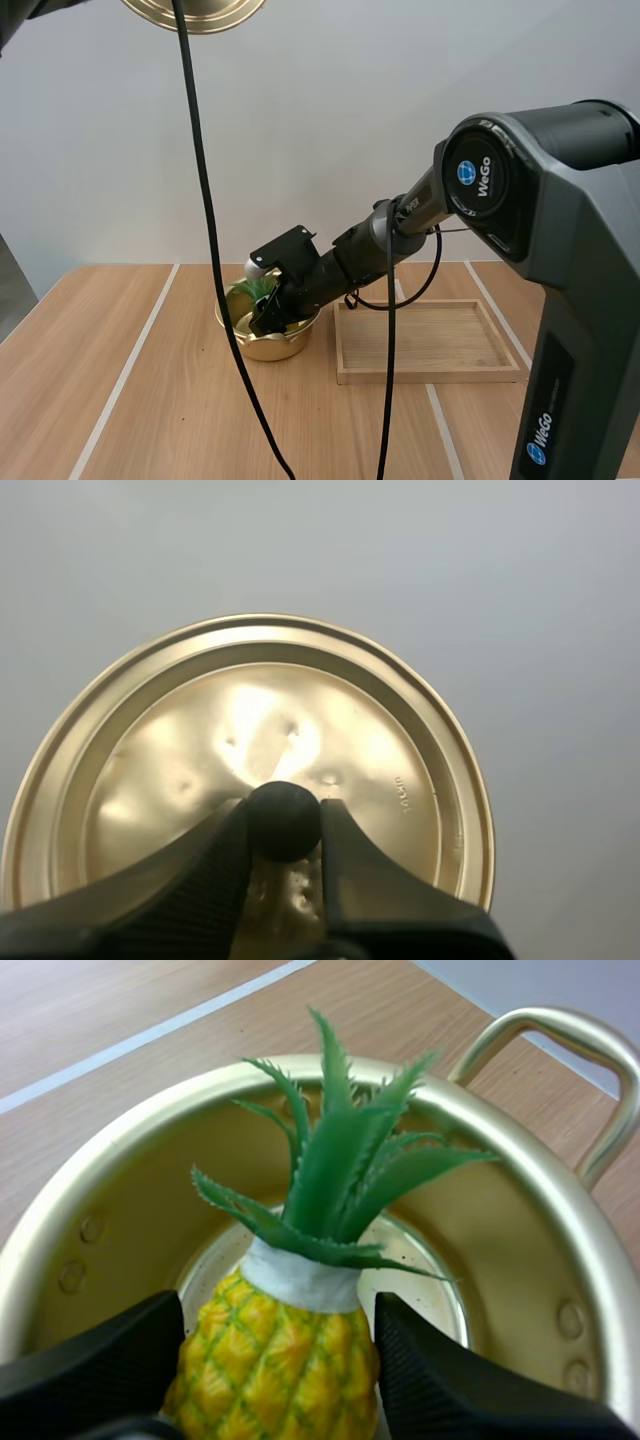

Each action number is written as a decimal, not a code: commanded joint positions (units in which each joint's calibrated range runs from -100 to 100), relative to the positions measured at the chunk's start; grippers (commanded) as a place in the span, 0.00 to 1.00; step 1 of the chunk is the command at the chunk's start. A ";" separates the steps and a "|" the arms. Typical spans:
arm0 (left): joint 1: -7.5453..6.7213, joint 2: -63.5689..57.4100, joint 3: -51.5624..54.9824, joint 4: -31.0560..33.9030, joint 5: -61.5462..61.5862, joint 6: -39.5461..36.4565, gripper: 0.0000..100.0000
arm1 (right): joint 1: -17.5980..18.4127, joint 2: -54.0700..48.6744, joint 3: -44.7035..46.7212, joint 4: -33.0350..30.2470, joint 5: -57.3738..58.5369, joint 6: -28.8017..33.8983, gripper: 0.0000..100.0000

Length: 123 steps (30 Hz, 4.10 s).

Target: Open the pot, put the pineapple inside, and close it

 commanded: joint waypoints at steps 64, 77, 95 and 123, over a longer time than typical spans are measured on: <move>-0.01 -0.46 -0.64 -0.90 -2.02 -0.27 0.00 | -0.95 -34.81 -1.79 1.15 -43.83 0.58 1.00; -0.01 -0.46 -0.64 -0.90 -2.02 -0.27 0.00 | -9.92 -46.94 -1.79 5.18 -39.66 0.60 0.98; -0.01 -0.46 -0.64 -0.90 -2.02 -0.27 0.00 | -13.96 -62.50 0.33 8.62 -53.70 0.48 0.51; -0.01 11.53 -0.25 -0.27 31.20 -0.25 0.00 | -13.96 -72.61 13.15 21.81 -65.10 -0.99 0.00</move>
